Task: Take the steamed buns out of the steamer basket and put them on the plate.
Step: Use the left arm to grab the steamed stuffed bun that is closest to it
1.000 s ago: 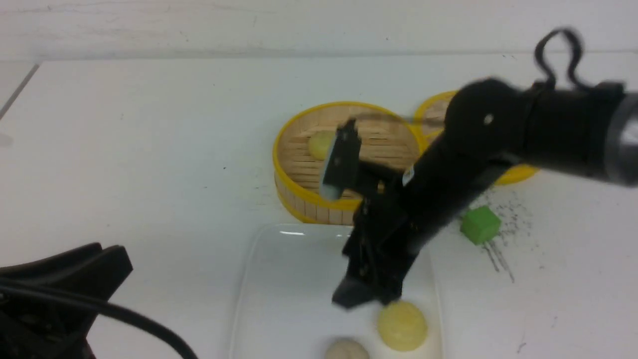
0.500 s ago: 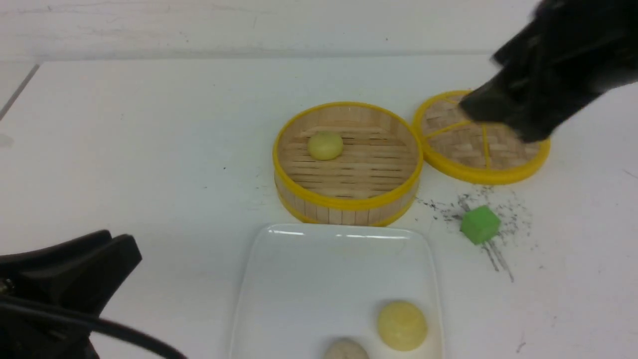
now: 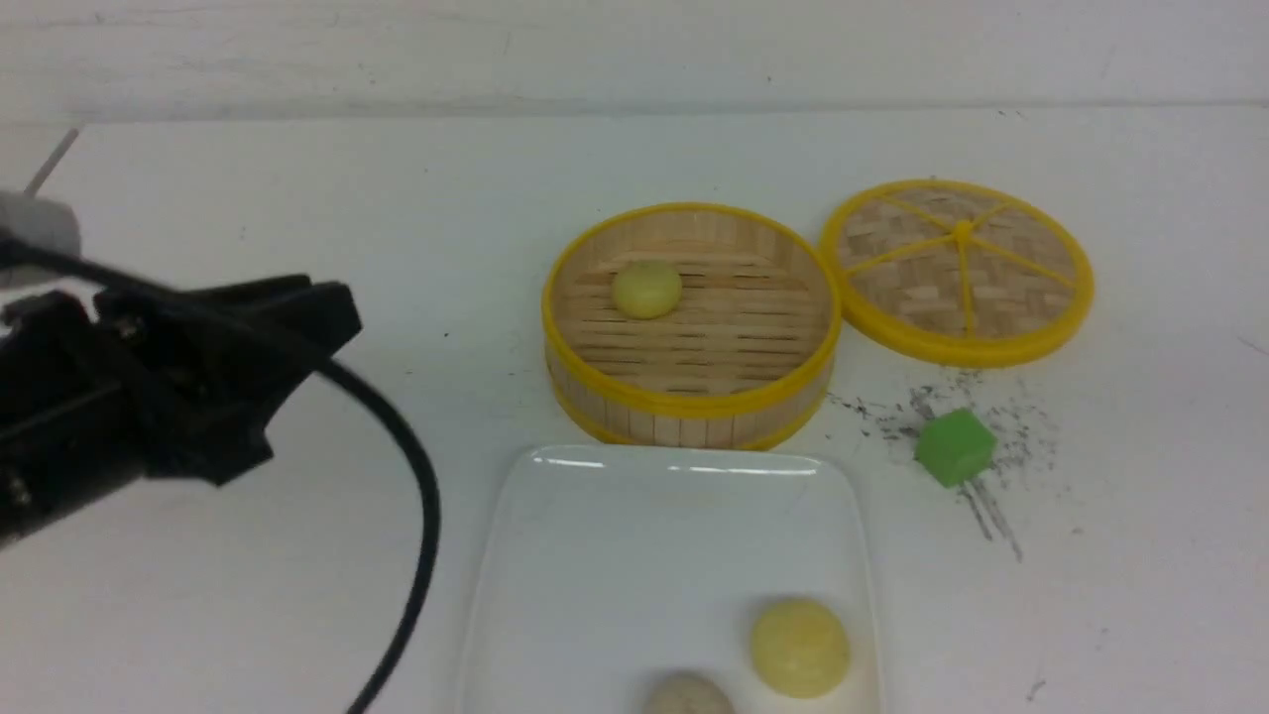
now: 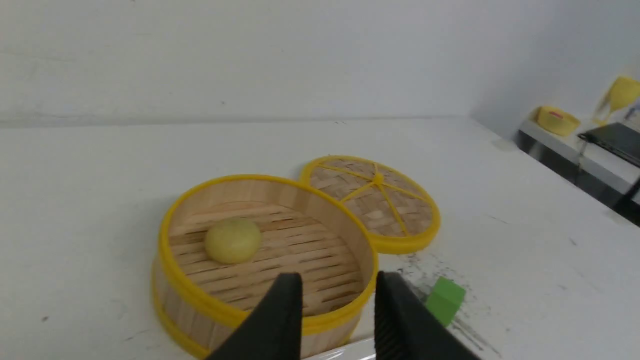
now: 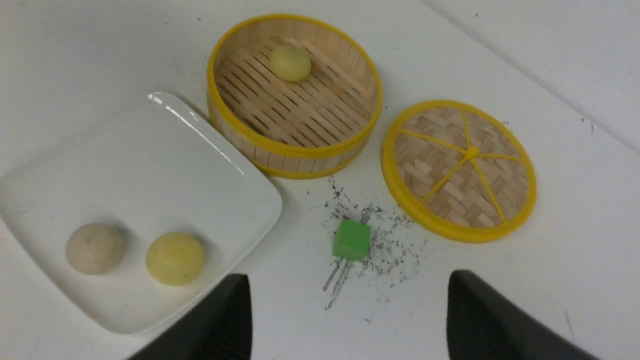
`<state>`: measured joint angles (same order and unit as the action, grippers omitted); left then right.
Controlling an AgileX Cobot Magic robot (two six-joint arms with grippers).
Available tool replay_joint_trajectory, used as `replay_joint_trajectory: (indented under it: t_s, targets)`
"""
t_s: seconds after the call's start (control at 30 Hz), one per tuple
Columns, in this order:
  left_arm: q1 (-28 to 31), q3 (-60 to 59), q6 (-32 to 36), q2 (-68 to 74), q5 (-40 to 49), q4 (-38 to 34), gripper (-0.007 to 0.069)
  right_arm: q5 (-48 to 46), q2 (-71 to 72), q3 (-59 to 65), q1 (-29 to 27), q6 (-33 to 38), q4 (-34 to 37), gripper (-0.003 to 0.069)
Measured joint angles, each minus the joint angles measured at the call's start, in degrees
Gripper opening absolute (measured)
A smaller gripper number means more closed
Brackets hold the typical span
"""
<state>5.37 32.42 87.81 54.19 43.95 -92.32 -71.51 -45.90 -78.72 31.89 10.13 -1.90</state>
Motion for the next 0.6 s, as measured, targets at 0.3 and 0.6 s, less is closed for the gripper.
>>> replay_joint_trajectory:
  t_s: [0.3, 0.6]
  targets:
    - [0.0, 21.1, -1.8, 19.1, 12.3, 10.9, 0.0318, -0.6, 8.5, 11.5, 0.0, -1.7, -0.6, 0.0512]
    - [-1.0, 35.2, -8.6, 32.4, 13.7, 18.2, 0.0405, -0.6, 9.5, 13.9, 0.0, -1.7, -0.7, 0.0512]
